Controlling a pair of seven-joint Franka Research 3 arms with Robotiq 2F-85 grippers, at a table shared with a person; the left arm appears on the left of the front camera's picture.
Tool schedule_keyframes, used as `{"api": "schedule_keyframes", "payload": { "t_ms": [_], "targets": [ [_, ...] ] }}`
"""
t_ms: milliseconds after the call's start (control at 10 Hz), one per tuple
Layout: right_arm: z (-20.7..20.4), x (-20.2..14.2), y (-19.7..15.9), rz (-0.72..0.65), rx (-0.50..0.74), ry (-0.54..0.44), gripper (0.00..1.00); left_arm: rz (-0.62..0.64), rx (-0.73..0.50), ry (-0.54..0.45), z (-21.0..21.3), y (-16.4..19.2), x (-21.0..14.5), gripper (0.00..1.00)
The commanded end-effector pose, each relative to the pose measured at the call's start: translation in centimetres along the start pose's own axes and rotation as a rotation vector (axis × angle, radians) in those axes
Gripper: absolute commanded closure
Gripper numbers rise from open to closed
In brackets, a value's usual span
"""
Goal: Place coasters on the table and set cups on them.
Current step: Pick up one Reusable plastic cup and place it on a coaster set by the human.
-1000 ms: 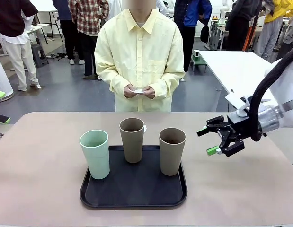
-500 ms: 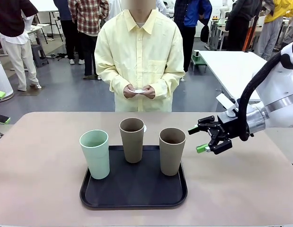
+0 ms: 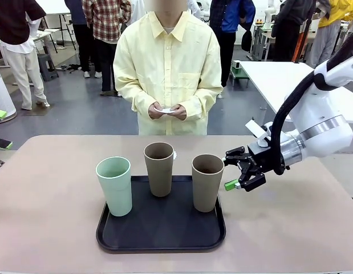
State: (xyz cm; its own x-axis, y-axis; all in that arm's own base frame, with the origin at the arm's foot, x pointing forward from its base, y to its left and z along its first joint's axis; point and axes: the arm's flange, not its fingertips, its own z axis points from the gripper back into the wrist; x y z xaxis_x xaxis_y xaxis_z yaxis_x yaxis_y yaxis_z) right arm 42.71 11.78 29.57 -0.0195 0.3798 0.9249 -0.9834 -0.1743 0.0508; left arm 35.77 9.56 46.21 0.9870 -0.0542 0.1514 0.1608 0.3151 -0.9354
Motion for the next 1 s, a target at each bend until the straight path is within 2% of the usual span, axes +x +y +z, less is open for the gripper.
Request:
{"api": "schedule_keyframes", "payload": {
  "t_ms": [0, 300, 900],
  "targets": [
    [-0.8, -0.5, -0.8, 0.007, -0.005, 0.012, 0.00, -0.012, -0.008, -0.002, 0.2, -0.1, 0.1, 0.00],
    [-2.1, -1.2, -1.7, 0.002, 0.025, 0.012, 0.00, -0.012, -0.008, -0.002, 0.2, -0.1, 0.1, 0.00],
    [-4.0, -1.2, -0.7, 0.007, 0.111, 0.020, 0.00, -0.012, -0.008, -0.002, 0.2, -0.1, 0.1, 0.00]
  ]
}}
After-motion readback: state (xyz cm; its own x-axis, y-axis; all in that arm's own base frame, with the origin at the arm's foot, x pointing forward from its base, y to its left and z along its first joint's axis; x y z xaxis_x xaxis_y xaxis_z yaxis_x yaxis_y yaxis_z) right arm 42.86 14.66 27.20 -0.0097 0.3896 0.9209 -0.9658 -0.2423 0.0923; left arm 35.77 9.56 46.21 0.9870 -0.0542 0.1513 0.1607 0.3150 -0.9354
